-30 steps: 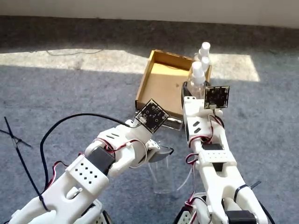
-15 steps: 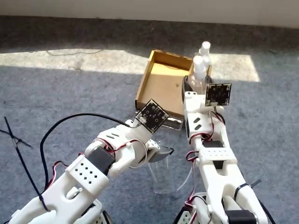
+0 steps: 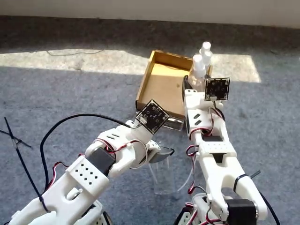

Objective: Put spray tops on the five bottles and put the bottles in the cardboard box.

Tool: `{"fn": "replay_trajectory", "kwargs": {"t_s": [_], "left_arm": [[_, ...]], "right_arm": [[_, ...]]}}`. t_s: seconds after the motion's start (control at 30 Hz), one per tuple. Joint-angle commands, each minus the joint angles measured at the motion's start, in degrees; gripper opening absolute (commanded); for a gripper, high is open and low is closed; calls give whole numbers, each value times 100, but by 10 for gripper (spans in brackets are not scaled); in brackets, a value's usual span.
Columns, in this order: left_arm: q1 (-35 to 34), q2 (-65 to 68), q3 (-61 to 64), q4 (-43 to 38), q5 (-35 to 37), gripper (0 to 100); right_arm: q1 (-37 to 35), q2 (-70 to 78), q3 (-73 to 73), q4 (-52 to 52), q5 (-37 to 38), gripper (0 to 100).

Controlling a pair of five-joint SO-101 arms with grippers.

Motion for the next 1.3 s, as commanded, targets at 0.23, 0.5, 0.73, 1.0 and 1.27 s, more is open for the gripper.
{"fn": "replay_trajectory", "kwargs": {"t_s": [0.23, 0.5, 0.73, 1.0, 1.27], "left_arm": [[48, -75, -40, -105, -18, 322], [48, -75, -40, -105, -18, 322], [48, -75, -40, -105, -18, 322], [48, -75, -40, -105, -18, 322], [48, -75, -40, -105, -9, 322]], "right_arm": [[40, -207, -57, -136, 53, 5], [31, -207, 207, -136, 53, 5], [31, -207, 409, -136, 44, 5], [22, -198, 418, -136, 44, 5], [22, 295, 374, -233, 44, 5]]}}
